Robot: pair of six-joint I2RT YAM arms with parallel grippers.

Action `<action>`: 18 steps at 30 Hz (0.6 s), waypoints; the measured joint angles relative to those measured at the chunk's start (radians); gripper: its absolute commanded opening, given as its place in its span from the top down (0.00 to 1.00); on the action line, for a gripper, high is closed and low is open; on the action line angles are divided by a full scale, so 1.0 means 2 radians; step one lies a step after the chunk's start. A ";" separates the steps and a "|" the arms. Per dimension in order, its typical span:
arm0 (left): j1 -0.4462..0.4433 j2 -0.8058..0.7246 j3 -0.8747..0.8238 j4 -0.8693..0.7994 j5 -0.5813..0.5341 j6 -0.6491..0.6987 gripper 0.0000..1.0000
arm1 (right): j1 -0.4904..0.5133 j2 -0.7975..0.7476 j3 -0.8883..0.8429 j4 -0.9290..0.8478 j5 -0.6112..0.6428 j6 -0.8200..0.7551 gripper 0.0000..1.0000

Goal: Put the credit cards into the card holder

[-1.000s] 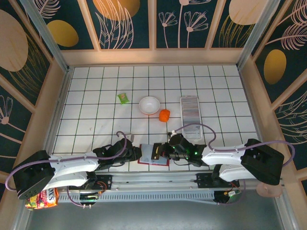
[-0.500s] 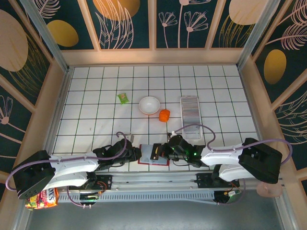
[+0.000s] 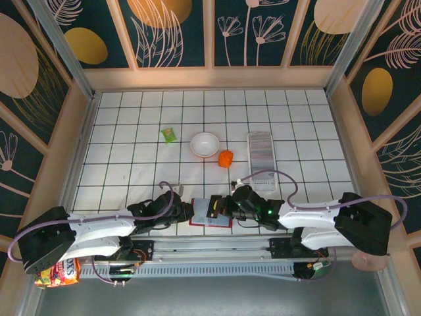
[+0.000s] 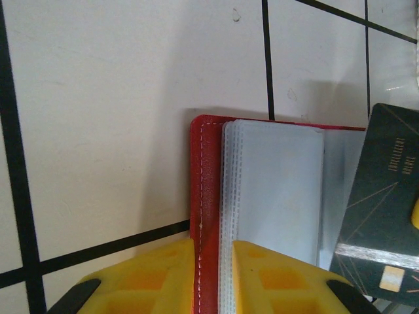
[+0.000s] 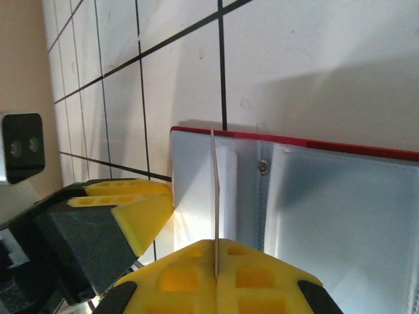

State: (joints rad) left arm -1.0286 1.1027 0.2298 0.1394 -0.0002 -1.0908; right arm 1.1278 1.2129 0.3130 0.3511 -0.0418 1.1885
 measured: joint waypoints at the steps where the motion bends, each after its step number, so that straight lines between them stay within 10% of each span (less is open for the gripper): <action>1: 0.000 0.000 0.000 0.000 0.000 0.000 0.78 | 0.000 -0.001 0.000 0.000 0.000 0.000 1.00; 18: 0.000 0.000 -0.002 0.004 0.000 -0.002 0.79 | 0.006 0.021 -0.001 0.002 0.000 0.000 1.00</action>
State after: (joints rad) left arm -1.0286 1.1023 0.2249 0.1471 -0.0002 -1.0943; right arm 1.1393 1.2552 0.3119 0.3553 -0.0418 1.1889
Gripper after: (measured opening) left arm 0.215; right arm 0.041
